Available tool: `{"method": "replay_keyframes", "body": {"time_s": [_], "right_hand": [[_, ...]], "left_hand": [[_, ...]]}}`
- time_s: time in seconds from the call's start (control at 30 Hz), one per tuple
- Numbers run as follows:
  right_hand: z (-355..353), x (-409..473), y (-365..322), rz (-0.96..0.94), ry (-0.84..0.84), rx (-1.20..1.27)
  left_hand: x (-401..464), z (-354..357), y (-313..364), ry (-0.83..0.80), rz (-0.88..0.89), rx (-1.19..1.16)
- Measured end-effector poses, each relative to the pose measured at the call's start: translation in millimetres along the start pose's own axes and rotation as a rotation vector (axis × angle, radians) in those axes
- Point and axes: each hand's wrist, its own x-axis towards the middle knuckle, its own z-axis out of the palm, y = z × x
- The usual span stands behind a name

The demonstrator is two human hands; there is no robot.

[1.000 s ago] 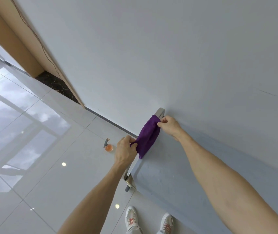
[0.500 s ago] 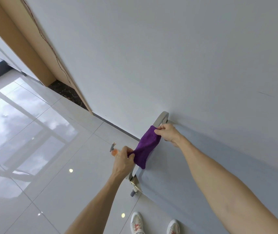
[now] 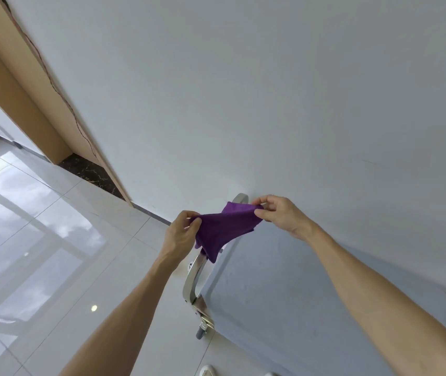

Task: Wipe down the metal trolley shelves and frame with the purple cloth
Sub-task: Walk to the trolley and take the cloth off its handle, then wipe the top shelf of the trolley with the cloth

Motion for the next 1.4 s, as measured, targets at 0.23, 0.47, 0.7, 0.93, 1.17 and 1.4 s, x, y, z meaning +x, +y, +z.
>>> {"method": "replay_keyframes", "body": {"time_s": [0.23, 0.47, 0.7, 0.93, 1.17, 1.4], "right_hand": [[-42, -49, 16, 0.004, 0.015, -0.404], [-75, -76, 58, 0.095, 0.009, -0.380], [-61, -90, 98, 0.096, 0.192, -0.377], [0, -123, 164, 0.267, 0.036, -0.433], [51, -150, 200, 0.436, -0.082, -0.445], [15, -116, 180, 0.446, 0.255, -0.280]], "left_hand": [[6, 33, 23, -0.196, 0.132, 0.149], [6, 81, 14, -0.330, 0.140, 0.290], [8, 106, -1, -0.301, 0.161, 0.313], [-17, 104, -63, -0.580, 0.157, 0.536], [-39, 99, -116, -0.831, -0.002, 0.735], [10, 123, -76, -0.619, 0.034, 0.570]]}}
